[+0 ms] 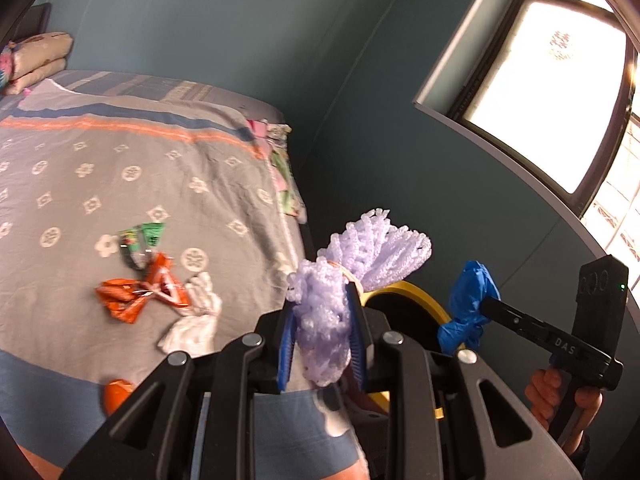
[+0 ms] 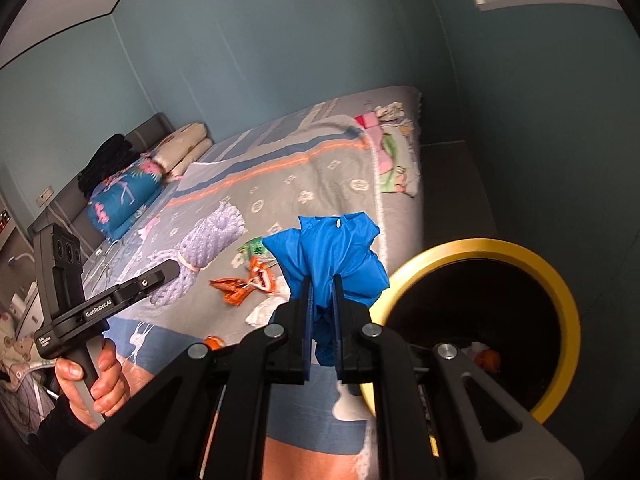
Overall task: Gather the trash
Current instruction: 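Carry the lavender mesh and blue glove over the yellow-rimmed bin, then open both tools to drop the mesh and glove into the bin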
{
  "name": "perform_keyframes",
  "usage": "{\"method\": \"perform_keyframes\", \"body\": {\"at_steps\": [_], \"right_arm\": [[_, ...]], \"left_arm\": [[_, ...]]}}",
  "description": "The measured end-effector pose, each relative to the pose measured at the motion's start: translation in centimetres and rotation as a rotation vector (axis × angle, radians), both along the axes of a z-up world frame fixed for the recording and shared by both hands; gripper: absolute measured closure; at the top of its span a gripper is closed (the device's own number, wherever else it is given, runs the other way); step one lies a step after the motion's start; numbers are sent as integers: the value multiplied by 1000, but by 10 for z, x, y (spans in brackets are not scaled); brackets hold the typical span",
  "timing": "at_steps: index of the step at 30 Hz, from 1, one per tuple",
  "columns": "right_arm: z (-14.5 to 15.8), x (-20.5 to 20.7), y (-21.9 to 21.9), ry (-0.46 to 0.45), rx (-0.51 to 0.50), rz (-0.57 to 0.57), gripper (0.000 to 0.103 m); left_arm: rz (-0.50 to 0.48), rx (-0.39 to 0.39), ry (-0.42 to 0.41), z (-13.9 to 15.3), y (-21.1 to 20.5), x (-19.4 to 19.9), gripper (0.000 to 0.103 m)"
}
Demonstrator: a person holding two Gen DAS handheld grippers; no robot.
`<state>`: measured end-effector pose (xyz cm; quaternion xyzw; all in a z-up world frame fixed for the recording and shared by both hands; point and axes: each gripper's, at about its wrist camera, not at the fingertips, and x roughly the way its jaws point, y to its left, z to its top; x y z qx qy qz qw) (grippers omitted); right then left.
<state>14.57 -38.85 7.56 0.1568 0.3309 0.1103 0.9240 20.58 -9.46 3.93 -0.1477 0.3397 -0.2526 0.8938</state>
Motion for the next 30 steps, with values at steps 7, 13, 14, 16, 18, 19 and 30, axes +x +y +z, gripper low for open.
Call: {"method": "perform_keyframes", "body": {"at_steps": [7, 13, 14, 16, 18, 19, 30], "right_arm": [[-11, 0, -38, 18, 4, -60, 95], [-27, 2, -66, 39, 5, -111, 95], [-30, 3, -70, 45, 8, -118, 95], [-35, 5, -75, 53, 9, -127, 95], [-41, 5, -83, 63, 7, -139, 95], [-43, 6, -86, 68, 9, -142, 95], [-70, 18, -100, 115, -3, -180, 94]], "left_arm": [[-62, 11, 10, -3, -44, 10, 81], [-108, 29, 34, -15, -83, 22, 81], [-112, 29, 38, -17, -86, 23, 81], [-119, 34, 44, -22, -96, 25, 81], [-125, 37, 52, -27, -105, 28, 81], [-129, 37, 59, -30, -110, 30, 81], [-180, 69, 115, -58, -152, 41, 81]]}}
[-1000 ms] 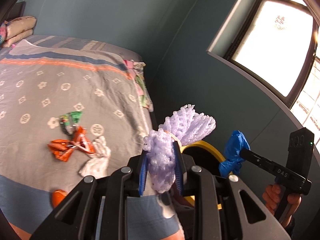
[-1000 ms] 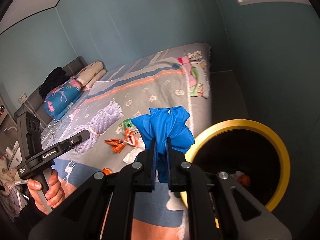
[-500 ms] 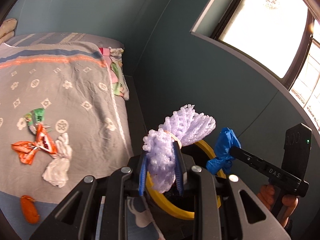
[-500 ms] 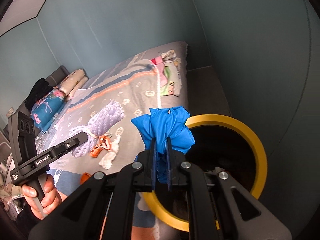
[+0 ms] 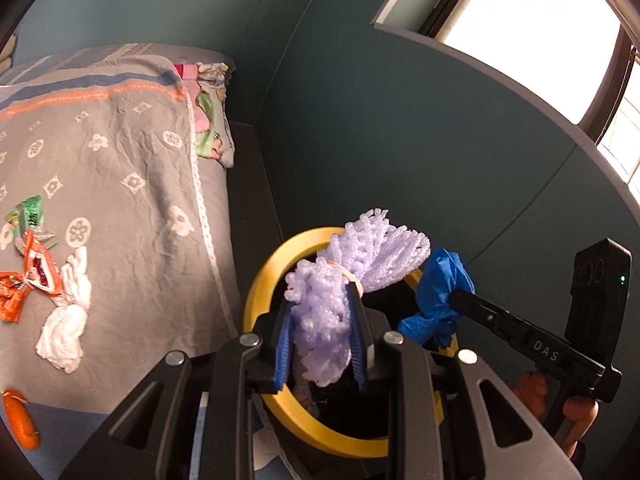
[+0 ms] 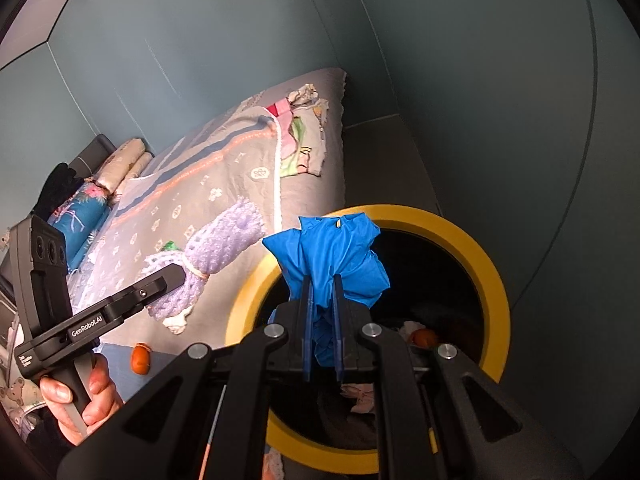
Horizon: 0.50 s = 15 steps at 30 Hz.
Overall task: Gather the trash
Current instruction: 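Open both tools to drop the mesh and glove into the bin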
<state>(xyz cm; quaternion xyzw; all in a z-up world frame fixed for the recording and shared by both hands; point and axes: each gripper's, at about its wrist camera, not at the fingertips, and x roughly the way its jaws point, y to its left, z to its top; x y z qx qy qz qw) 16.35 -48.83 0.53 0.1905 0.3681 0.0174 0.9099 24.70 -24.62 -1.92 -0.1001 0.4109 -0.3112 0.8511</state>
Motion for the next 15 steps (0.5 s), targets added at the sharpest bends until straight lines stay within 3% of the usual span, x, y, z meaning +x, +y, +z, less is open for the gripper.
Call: {"method": "perform_keyframes", "body": {"at_steps": [5, 10, 15], "right_arm": [[-8, 1, -3, 15, 5, -13, 93], [-10, 1, -6, 26, 11, -32, 93], [-13, -3, -12, 36, 27, -60, 93]], "left_arm": [[-14, -10, 23, -8, -10, 2, 79], [-15, -13, 38, -12, -14, 2, 71], [7, -28, 54, -14, -10, 5, 49]]}}
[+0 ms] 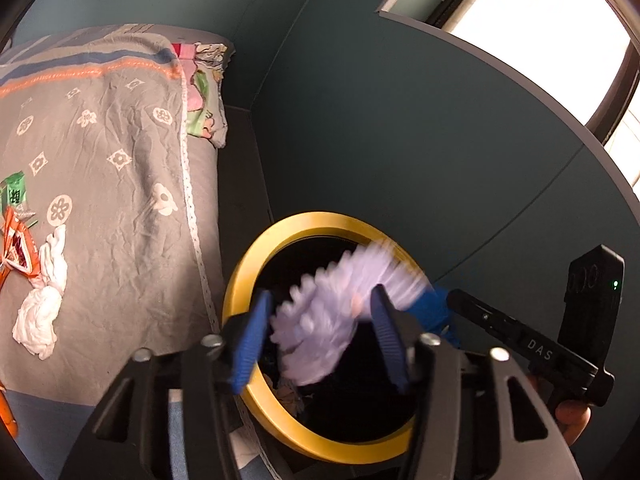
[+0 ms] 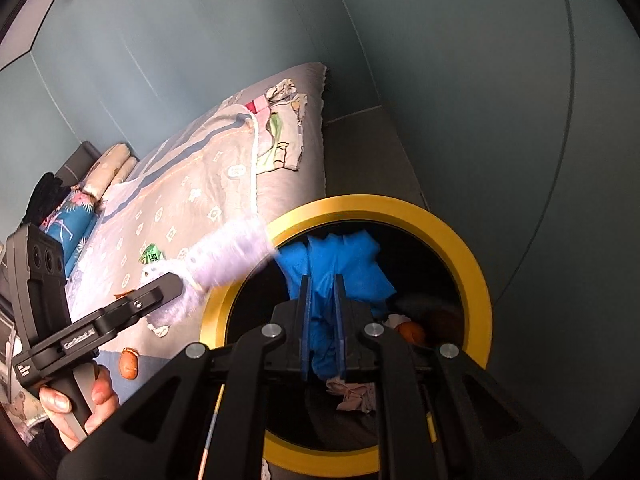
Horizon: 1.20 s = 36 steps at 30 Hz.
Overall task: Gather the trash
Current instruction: 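Open both tools to drop the mesh and glove into the bin, then move both tools back toward the trash on the bed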
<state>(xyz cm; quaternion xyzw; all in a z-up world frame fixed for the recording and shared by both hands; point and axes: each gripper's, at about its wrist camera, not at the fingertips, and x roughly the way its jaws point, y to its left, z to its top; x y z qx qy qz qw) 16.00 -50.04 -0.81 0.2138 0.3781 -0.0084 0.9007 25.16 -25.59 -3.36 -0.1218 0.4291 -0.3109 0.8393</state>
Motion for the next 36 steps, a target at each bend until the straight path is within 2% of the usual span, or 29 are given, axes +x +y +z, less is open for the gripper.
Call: {"method": "perform_keyframes", "body": {"at_steps": [2, 4, 9, 14, 16, 21, 29, 33, 36], "right_arm": [[0, -1, -2, 1, 8, -9, 91], [0, -3, -3, -1, 13, -16, 79], [3, -4, -1, -6, 7, -21, 77], [8, -5, 4, -7, -14, -34, 63], [11, -6, 8, -13, -40, -45, 49], [21, -7, 24, -39, -94, -34, 34], [35, 1, 61, -59, -122, 24, 28], [40, 9, 83, -63, -119, 70, 19], [45, 14, 102, -66, -121, 102, 17]], "left_arm": [[10, 1, -2, 1, 2, 0, 43], [20, 2, -9, 3, 5, 0, 42], [41, 12, -32, 8, 14, -2, 33], [74, 34, -64, 14, 30, -6, 25], [98, 47, -83, 17, 40, -9, 21], [154, 68, -120, 25, 66, -14, 14], [252, 85, -136, 36, 119, -17, 11], [297, 115, -176, 43, 149, -25, 9], [326, 131, -182, 43, 171, -26, 8]]}}
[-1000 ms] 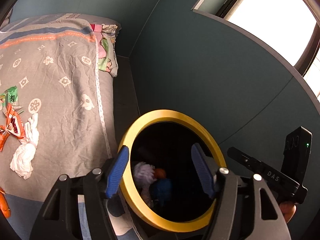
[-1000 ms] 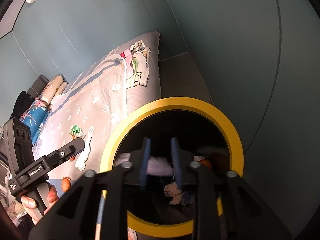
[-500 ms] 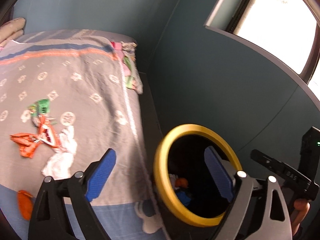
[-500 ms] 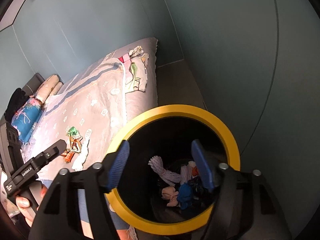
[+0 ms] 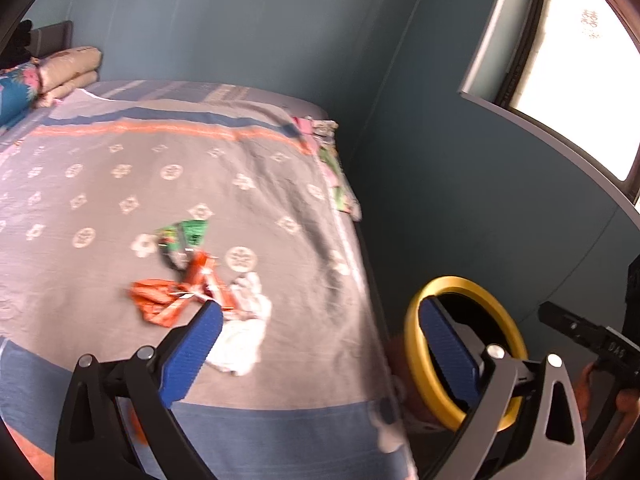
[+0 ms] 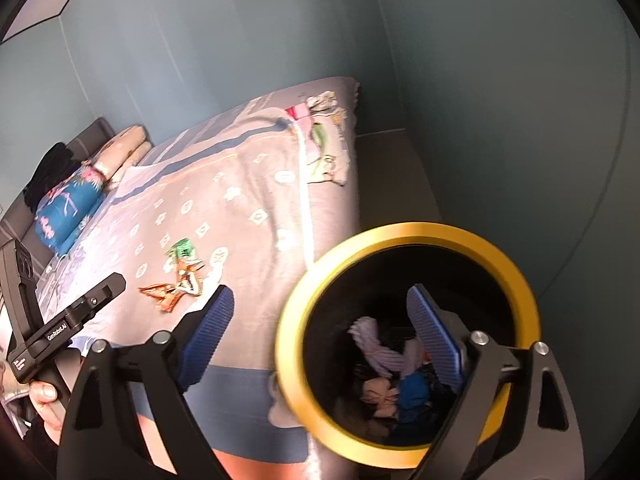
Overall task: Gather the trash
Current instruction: 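Move both tools back toward the trash on the bed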
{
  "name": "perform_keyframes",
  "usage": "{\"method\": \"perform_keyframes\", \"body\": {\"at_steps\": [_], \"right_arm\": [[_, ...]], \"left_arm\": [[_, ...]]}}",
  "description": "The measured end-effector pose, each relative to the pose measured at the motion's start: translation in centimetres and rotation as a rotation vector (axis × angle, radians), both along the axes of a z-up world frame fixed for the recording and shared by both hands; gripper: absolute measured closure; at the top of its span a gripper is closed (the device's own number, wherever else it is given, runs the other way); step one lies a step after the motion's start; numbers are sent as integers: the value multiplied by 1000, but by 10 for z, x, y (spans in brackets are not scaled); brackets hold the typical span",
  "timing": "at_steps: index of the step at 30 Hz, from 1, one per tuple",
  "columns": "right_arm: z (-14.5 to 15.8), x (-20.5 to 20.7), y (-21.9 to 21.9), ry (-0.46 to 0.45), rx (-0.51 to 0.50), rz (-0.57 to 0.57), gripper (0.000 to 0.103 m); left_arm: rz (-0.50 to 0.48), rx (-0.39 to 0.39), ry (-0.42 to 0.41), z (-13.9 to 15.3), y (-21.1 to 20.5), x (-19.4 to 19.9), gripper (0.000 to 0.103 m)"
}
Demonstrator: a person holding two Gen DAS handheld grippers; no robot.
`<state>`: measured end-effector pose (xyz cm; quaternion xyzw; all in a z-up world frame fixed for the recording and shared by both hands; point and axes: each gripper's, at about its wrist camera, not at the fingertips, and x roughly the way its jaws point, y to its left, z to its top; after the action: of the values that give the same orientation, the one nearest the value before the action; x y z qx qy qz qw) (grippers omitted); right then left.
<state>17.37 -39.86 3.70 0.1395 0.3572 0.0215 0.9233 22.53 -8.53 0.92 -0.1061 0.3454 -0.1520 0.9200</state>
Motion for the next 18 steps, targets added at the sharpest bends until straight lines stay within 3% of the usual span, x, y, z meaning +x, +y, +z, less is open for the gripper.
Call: {"method": "perform_keyframes", "body": {"at_steps": [10, 18], "right_arm": [[8, 29, 75, 34, 15, 141, 15], [4, 49, 132, 71, -2, 204, 15]], "left_arm": [[106, 38, 24, -11, 79, -6, 8], [150, 87, 64, -37, 121, -15, 8]]}}
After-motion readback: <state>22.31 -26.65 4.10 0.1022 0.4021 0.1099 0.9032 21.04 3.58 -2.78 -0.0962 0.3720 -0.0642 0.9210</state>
